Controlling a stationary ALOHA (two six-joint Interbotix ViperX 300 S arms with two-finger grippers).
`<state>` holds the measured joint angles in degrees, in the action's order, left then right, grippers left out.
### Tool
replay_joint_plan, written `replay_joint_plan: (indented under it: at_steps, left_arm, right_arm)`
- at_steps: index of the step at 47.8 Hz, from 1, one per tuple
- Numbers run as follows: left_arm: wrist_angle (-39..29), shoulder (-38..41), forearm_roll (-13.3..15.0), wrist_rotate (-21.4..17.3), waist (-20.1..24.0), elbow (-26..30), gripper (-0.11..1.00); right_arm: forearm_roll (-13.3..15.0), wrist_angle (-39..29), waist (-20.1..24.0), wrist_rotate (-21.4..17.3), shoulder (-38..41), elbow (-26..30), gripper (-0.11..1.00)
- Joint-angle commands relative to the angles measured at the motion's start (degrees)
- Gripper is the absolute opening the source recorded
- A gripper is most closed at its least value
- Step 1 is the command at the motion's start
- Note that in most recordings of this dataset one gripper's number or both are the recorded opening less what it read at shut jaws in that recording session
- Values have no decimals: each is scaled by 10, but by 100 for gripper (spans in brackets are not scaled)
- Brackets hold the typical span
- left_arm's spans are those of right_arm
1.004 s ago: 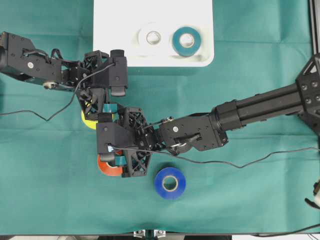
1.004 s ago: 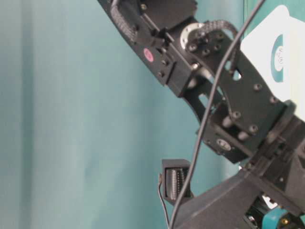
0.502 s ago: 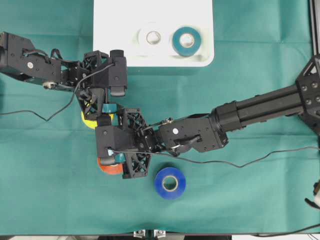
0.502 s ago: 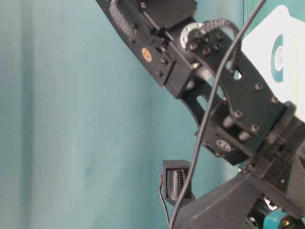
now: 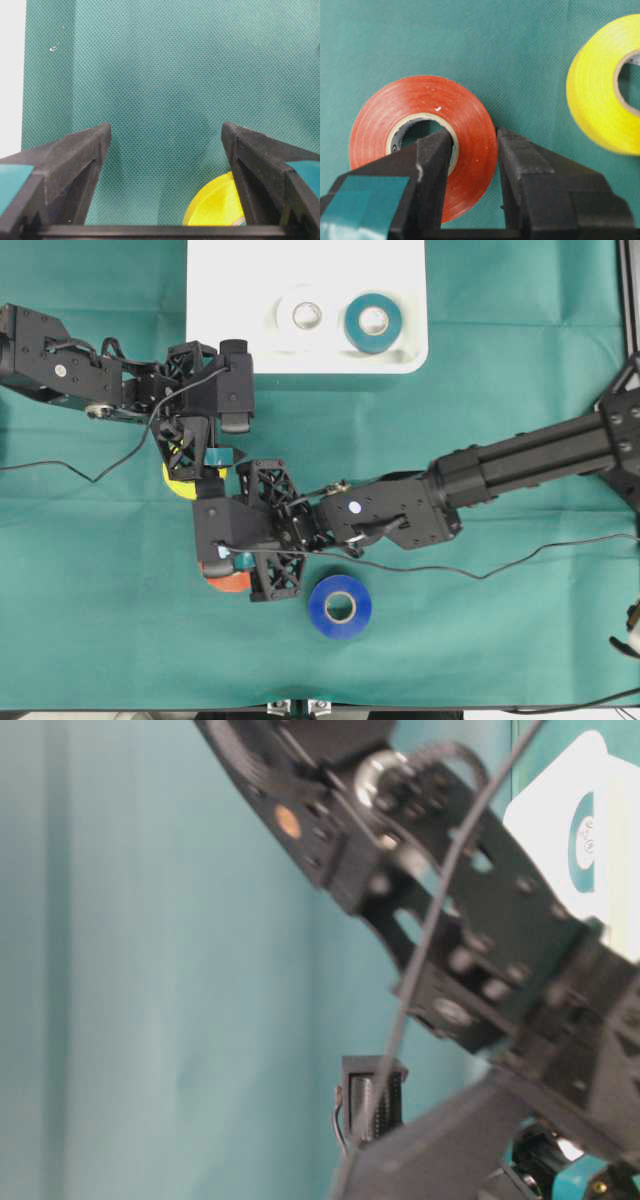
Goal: Put the tape alternately from left to right into the white case.
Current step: 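Lower the right gripper into the orange-red tape roll's hole, then close the right gripper and lift the orange-red roll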
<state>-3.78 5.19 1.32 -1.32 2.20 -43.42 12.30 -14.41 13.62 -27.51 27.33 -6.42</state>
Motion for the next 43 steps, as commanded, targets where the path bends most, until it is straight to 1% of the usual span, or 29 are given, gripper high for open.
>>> replay_joint_plan:
  at_steps: [1, 13, 29, 35, 43]
  left_arm:
    - [4, -18, 0, 1, 1, 4, 81]
    - [4, -18, 1, 1, 1, 4, 81]
    - [4, -18, 1, 1, 1, 4, 81]
    - [4, -18, 0, 1, 1, 4, 81]
    - [4, -18, 0, 2, 1, 4, 81]
  right_arm:
    - [2, -1, 4, -1, -47, -2, 28]
    - [8, -4, 4, -2, -83, -22, 28]
    - [13, -20, 4, -2, -104, -38, 28]
    - [12, -36, 4, -3, -120, -56, 28]
    - [12, -33, 4, -11, -162, -112, 28]
